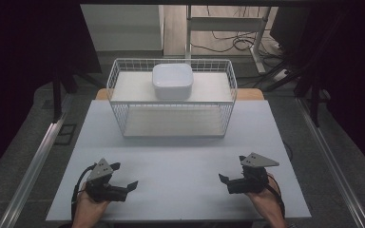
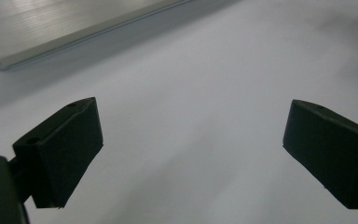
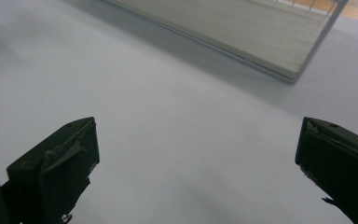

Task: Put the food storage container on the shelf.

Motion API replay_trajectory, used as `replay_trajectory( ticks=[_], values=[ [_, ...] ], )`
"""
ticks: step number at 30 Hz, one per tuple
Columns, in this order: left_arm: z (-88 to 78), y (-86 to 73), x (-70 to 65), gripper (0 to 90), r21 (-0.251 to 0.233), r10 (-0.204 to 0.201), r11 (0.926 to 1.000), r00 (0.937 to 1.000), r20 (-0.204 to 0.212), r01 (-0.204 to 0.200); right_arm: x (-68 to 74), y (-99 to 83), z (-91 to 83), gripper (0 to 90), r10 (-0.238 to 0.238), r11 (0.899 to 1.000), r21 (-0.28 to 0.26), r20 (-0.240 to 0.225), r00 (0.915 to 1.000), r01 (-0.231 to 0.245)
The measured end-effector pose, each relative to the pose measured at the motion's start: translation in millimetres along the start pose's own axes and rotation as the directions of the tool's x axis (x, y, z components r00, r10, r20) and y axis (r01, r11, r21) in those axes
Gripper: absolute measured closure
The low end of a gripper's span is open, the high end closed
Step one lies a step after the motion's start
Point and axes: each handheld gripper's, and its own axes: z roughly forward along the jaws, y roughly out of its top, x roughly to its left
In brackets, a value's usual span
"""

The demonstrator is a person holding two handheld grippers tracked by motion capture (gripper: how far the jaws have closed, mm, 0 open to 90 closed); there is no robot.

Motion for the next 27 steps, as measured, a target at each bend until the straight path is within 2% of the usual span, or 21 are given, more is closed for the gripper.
replay_trajectory(
  ticks=[9,19,24,27],
  values=[
    [-7.5,-18.2,8.3,4.2,0.036,-0.044,0.9984,0.9988,-0.021,0.045,-5.2,-20.2,-6.1,0.0,0.031,0.999,0.040,0.024,0.9993,-0.032],
    [-4.9,-31.7,16.6,4.0,0.102,-0.088,0.9908,0.9961,-0.012,0.089,-8.9,-41.0,-6.8,0.0,0.054,0.989,0.135,0.040,0.9977,-0.059],
    [4.0,-33.5,13.4,3.7,0.181,-0.061,0.9816,0.9981,-0.010,0.062,-10.0,-44.9,-3.7,0.0,0.067,0.982,0.174,0.034,0.9972,-0.072],
    [6.9,-33.5,11.8,3.5,0.200,-0.057,0.9781,0.9983,-0.014,0.059,-9.4,-45.2,-2.5,0.0,0.065,0.982,0.177,0.036,0.9972,-0.070]
  ],
)
